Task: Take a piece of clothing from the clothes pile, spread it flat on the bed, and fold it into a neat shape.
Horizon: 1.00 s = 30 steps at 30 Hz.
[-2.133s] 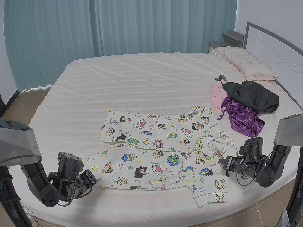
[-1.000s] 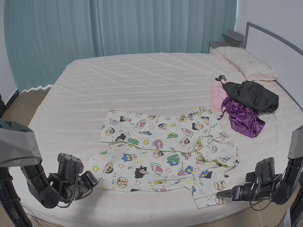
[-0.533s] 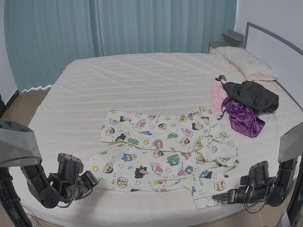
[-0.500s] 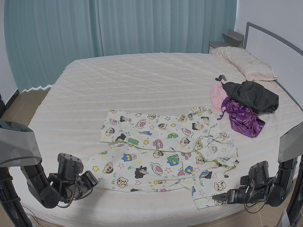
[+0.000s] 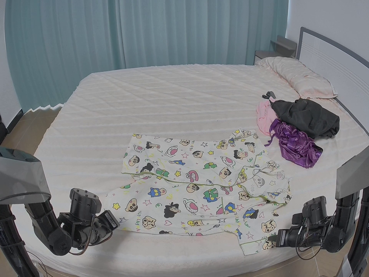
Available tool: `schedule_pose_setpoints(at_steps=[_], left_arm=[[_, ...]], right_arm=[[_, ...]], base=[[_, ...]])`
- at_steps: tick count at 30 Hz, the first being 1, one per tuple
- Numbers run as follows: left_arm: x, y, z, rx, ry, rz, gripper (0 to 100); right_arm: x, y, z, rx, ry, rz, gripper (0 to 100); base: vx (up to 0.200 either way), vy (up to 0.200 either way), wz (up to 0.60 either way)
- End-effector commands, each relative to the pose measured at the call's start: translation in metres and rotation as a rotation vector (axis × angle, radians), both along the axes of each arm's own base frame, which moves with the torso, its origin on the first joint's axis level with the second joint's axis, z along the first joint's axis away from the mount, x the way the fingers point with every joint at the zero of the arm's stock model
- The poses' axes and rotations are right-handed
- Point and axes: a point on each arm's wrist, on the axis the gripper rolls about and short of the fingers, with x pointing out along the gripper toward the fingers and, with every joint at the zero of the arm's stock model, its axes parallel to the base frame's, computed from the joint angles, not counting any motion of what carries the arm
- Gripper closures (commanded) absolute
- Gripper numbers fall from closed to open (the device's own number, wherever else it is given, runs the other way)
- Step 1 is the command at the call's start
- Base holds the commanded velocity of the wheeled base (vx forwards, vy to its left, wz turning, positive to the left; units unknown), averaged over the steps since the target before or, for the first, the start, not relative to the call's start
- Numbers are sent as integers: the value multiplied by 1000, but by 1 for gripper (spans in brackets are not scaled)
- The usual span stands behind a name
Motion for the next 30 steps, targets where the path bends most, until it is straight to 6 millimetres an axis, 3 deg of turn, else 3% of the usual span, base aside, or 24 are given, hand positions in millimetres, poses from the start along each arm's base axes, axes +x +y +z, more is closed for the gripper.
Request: schedule_pose_setpoints(at_steps=[1,10,17,30], left_arm=[[-5,-1,-1,8,12,-8,100],[-35,-6,-3,82,16,-117,100],[-58,-5,-7,134,70,-155,100],[-79,-13,-10,194,169,-247,100]], right_arm=[[-4,-3,4,-2,1,-7,100],[-25,-19,28,-57,54,-3,100],[-31,-30,28,-112,94,18,100],[-46,-41,31,-179,161,51,100]], base=[[0,0,0],[0,0,0],[0,0,0],[0,0,0]])
